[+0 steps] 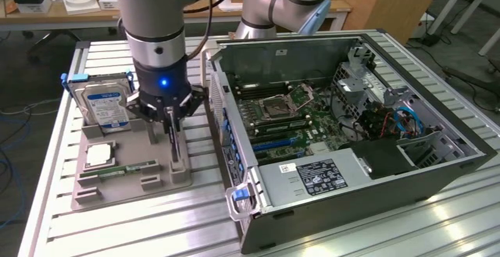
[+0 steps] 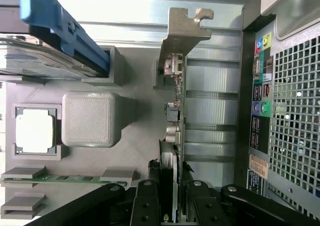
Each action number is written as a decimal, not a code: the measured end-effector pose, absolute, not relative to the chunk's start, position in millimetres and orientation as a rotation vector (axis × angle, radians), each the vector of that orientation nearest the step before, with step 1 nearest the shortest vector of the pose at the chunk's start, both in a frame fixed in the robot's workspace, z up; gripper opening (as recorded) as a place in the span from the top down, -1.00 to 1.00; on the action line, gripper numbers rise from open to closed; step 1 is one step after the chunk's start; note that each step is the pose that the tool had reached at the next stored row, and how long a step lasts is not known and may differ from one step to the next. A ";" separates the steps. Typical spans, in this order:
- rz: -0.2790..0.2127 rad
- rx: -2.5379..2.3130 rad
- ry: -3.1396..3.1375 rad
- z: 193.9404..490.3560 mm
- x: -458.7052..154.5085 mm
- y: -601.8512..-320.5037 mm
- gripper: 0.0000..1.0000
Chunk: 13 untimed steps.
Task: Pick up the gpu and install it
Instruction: 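Pick up the gpu and move the gpu toward the slot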
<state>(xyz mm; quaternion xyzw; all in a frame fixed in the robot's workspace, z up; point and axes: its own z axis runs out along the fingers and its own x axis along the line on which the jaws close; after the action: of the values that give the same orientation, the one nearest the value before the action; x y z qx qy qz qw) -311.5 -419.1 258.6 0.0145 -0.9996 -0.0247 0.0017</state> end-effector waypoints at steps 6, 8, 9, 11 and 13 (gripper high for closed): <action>-0.078 0.046 -3.137 267.5 -311.6 -419.1 0.47; -0.078 0.046 -3.137 270.7 -311.5 -419.1 0.47; -0.078 0.046 -3.137 272.3 -311.5 -419.1 0.47; -0.077 0.046 -3.137 274.5 -311.6 -419.1 0.47; -0.077 0.046 -3.137 276.4 -311.5 -419.1 0.47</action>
<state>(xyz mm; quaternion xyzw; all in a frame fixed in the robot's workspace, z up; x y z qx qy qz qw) -311.5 -419.1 276.4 0.0145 -0.9996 -0.0247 0.0017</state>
